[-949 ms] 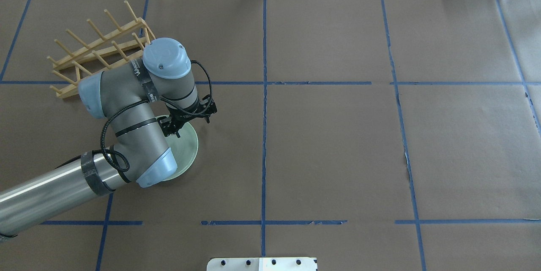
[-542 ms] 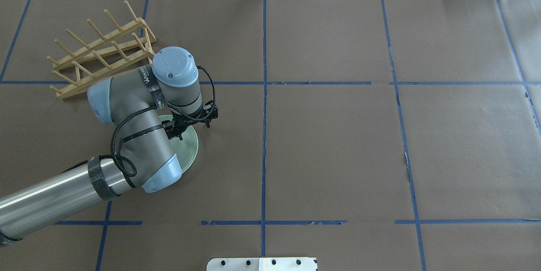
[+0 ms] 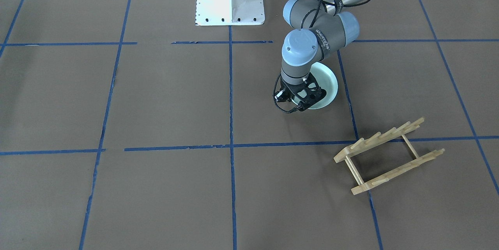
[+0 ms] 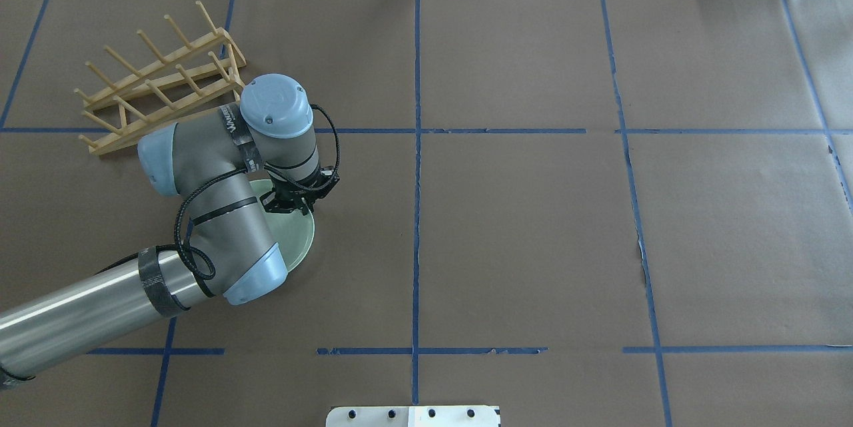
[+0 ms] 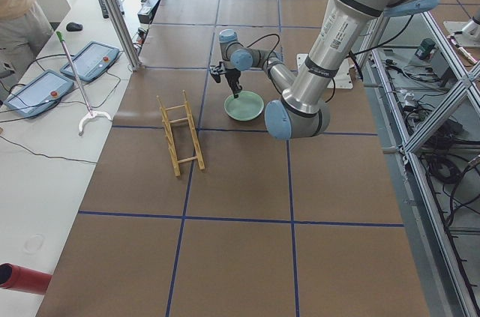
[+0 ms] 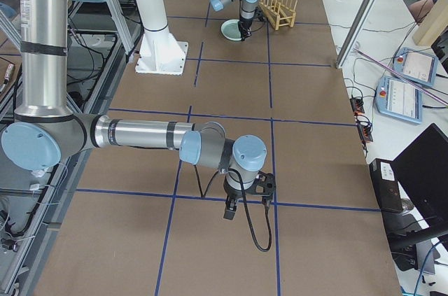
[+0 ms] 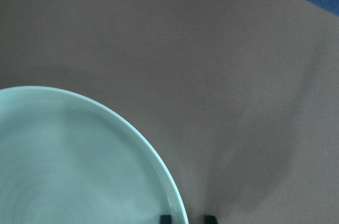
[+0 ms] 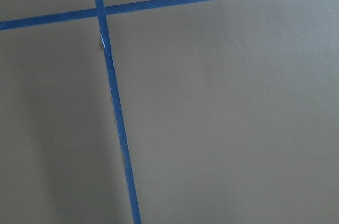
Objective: Place plate on rack
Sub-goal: 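Lift the green plate with the left gripper and carry it toward the rack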
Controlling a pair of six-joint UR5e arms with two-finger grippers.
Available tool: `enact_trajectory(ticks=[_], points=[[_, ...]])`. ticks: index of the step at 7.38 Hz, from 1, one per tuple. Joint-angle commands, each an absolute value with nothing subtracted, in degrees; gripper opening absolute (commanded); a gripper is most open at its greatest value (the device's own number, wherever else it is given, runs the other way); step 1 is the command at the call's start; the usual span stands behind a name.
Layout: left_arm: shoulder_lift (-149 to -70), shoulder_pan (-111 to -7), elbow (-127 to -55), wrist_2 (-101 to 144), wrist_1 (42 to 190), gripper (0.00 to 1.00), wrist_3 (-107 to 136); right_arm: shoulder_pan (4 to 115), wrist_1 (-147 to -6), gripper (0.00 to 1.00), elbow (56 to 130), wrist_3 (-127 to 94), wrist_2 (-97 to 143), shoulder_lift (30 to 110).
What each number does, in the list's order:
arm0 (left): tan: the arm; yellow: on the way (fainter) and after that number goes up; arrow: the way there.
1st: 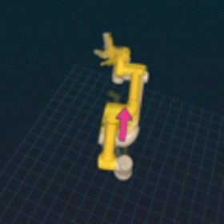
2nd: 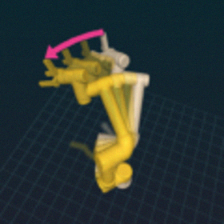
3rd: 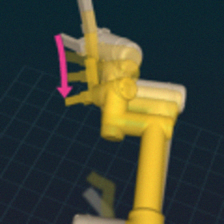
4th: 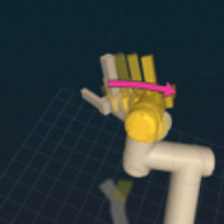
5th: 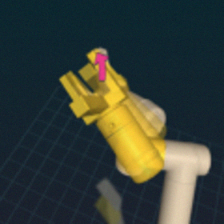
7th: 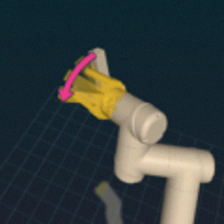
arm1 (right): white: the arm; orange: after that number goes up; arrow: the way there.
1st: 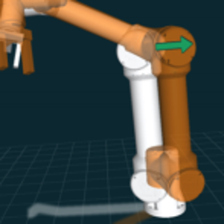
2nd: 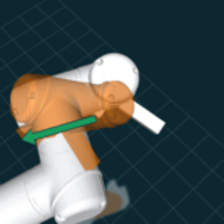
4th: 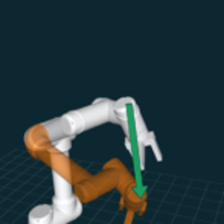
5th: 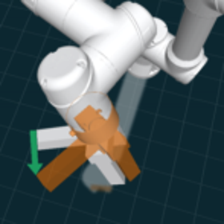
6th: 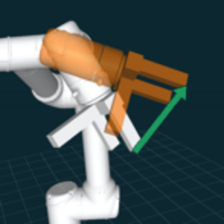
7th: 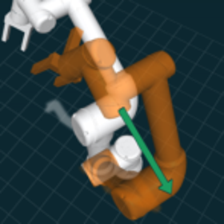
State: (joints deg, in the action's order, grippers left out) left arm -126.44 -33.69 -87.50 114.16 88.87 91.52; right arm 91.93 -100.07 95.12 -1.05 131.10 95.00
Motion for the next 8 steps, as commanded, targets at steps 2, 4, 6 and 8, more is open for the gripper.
enact_trajectory(ticks=[2,4,6,8], points=[[-126.56,-34.79,-91.55,114.17,88.51,0.00,91.49,91.93,-99.14,1.00,94.92,-1.40,131.13,95.01],[-126.47,-40.57,-101.99,114.17,88.24,0.00,91.58,91.85,-99.14,1.00,94.92,-1.41,131.13,95.01],[-128.05,-48.47,-106.51,113.99,88.77,0.00,91.23,91.93,-99.14,1.00,94.83,-1.32,131.13,95.01],[-128.15,-55.43,-109.15,114.26,93.21,0.00,88.51,91.85,-98.97,1.00,94.14,-1.14,131.05,94.92]])
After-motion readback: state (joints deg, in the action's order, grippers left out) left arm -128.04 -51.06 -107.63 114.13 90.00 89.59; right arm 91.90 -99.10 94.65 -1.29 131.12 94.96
